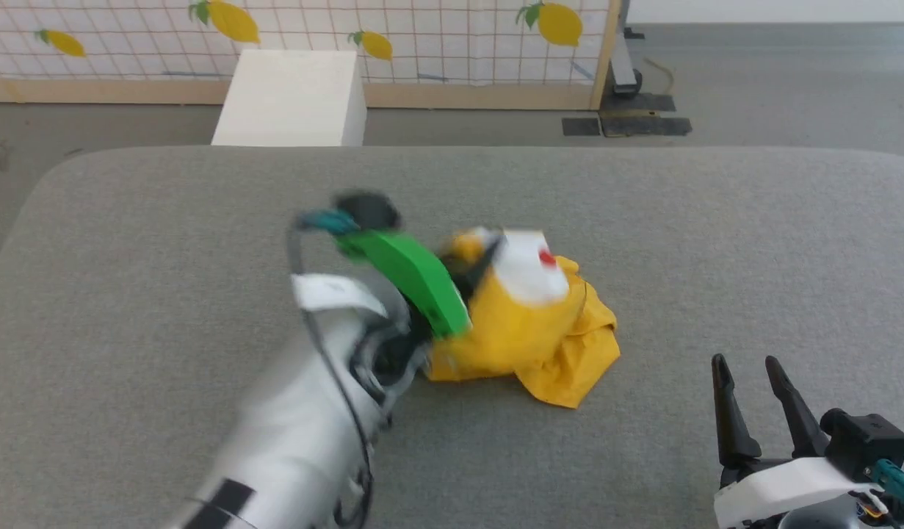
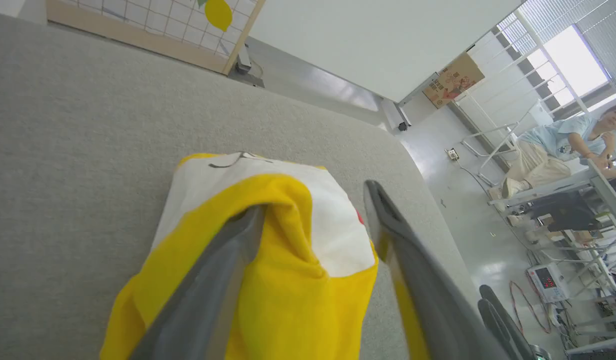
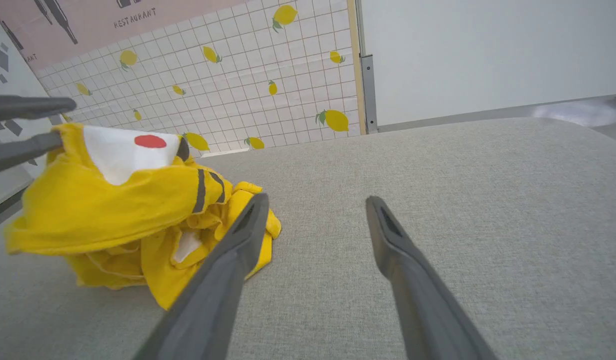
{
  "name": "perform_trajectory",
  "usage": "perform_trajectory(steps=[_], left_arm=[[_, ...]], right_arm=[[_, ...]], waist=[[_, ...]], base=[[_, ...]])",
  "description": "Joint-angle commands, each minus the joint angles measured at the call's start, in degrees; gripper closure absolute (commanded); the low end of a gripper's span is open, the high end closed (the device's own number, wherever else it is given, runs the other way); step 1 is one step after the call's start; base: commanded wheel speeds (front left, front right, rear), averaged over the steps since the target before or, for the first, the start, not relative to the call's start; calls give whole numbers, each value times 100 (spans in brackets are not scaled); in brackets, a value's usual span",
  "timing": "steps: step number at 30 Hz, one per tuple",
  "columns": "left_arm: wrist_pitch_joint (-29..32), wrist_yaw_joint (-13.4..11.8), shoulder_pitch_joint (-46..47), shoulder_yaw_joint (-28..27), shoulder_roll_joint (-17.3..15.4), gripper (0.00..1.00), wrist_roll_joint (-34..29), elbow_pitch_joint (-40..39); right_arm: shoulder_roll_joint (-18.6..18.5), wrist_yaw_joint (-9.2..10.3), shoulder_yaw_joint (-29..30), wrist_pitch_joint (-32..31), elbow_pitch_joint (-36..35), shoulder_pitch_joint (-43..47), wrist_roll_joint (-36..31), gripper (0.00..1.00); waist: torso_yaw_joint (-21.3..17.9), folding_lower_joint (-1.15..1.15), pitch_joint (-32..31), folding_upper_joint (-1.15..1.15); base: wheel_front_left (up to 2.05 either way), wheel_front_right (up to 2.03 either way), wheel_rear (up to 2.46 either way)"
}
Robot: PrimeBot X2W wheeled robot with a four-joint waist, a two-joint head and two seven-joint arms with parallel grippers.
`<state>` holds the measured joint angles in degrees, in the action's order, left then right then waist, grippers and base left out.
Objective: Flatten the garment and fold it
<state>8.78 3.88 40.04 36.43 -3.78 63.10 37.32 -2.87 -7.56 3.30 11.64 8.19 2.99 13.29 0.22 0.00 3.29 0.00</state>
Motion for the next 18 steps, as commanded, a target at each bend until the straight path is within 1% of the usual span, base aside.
perform_trajectory(steps=[1,4,7,9,10,14,15,18], left_arm=[[-185,-44,103,-241,-143,0,138,-142],[-676,-128,73,-745,-506,0,244,-547],[-1205,-287,-149,-1142,-891,0,196,-979],[-1617,-504,-404,-1297,-1242,0,-71,-1292],[-1818,-659,-584,-1370,-1417,0,-214,-1448],[-2215,-1218,-1266,-1409,-2012,0,-956,-1953],[-2280,-1353,-1450,-1437,-2118,0,-1161,-2100],[-2353,-1617,-1927,-1422,-2312,0,-1706,-2388]], right_arm=[[0,8,-21,48,-1,12,32,0],[0,8,-38,53,-15,-53,26,0],[0,8,-13,61,-13,-114,20,0],[0,8,18,69,-8,-151,5,0],[0,8,41,71,-9,-166,-3,0],[0,8,126,75,-9,-212,-29,0],[0,8,144,72,-18,-217,-34,0],[0,8,189,54,-41,-217,-47,0]], waist=[[75,0,-58,0],[106,0,-80,0],[117,0,-118,0],[120,0,-146,0],[127,0,-154,0],[158,0,-139,0],[166,0,-121,0],[183,0,-81,0]], base=[[0,0,0],[0,0,0],[0,0,0],[0,0,0],[0,0,0],[0,0,0],[0,0,0],[0,0,0]])
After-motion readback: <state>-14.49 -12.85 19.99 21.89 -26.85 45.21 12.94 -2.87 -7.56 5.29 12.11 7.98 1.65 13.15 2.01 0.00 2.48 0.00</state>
